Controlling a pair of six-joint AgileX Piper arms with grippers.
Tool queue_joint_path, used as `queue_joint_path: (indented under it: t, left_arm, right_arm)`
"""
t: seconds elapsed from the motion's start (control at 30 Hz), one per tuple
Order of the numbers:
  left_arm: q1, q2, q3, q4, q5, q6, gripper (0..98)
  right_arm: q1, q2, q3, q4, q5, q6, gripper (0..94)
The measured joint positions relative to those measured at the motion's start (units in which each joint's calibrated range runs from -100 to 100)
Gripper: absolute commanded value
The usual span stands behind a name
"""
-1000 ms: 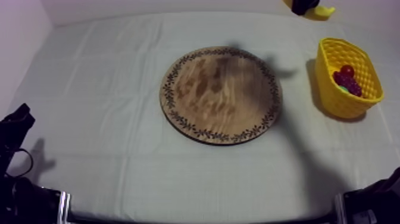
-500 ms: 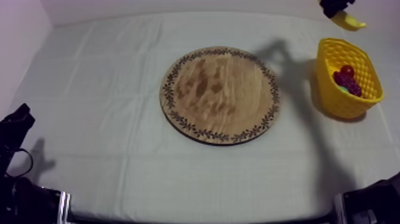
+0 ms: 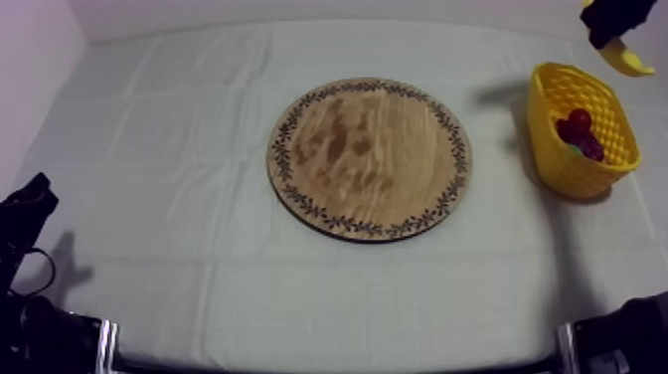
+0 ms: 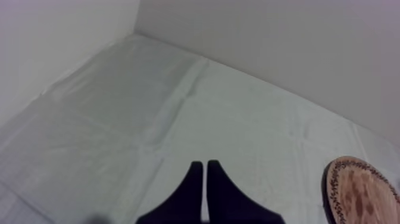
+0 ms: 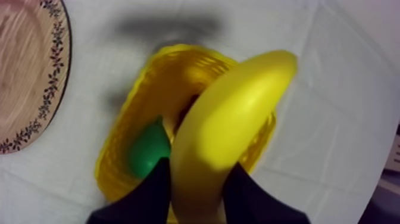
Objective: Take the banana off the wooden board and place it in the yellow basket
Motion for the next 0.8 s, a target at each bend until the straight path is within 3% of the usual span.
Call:
queue_joint_path:
  t: [0.5, 0.8]
  left_arm:
    - [0.0, 0.0, 0.0, 0.0, 0.0, 0.0, 0.1]
    - [0.0, 0.0, 0.0, 0.0, 0.0, 0.0, 0.1]
  right_arm:
    - [3.88, -5.07, 8.79, 0.32, 0.09, 0.57, 15.5]
    - [4.5, -1.48, 11.51, -1.28, -0.15, 1.78, 15.7]
